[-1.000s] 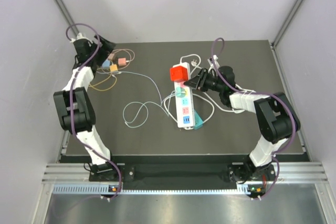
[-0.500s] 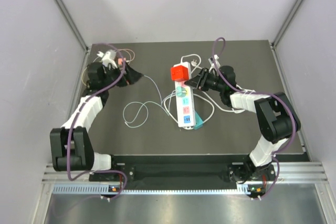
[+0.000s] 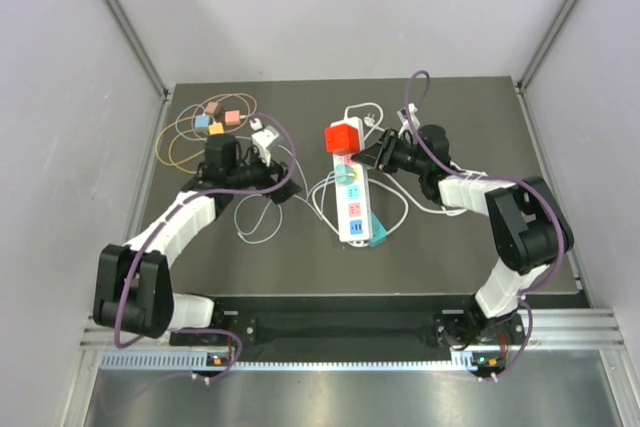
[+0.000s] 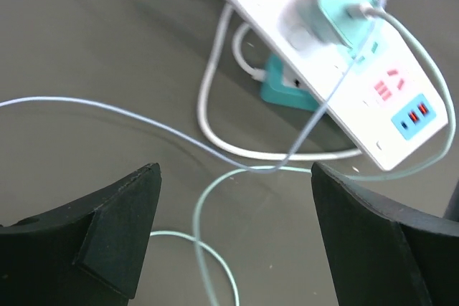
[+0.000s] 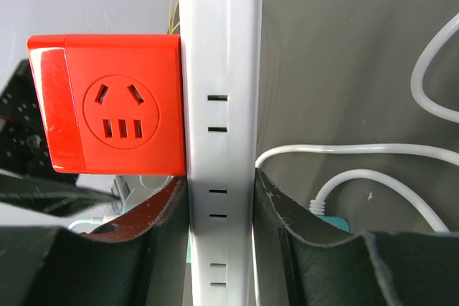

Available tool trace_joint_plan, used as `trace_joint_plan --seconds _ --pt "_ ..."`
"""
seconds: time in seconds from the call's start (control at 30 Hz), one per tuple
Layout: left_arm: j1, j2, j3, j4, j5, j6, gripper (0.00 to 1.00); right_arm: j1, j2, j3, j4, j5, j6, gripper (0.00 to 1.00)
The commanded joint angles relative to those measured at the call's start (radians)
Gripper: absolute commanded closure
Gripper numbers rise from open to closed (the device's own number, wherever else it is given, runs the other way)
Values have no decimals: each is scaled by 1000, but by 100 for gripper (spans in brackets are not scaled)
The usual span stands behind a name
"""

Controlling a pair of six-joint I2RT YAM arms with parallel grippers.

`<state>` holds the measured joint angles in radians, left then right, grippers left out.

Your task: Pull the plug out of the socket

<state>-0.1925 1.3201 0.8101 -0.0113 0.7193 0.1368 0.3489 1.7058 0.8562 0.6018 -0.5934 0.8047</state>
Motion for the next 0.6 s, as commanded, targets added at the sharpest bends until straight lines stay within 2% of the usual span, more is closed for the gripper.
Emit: trace_joint_plan --seconds 0.0,0.27,0.3,0.47,0.53,0.57 --pt "-73 34 29 -18 72 165 12 -10 -80 43 144 -28 24 100" --pt "-125 87 55 -15 104 188 24 -11 -77 43 148 -31 30 100" --pt "-131 97 58 -12 98 193 29 -11 -75 43 148 -32 31 100" --pt "-194 168 84 -9 48 193 44 -11 -71 44 150 -31 37 100" --pt "-211 186 89 2 25 188 70 -10 -72 43 147 -31 34 100" --pt "-213 200 99 4 19 185 89 -11 -72 43 148 -31 34 100"
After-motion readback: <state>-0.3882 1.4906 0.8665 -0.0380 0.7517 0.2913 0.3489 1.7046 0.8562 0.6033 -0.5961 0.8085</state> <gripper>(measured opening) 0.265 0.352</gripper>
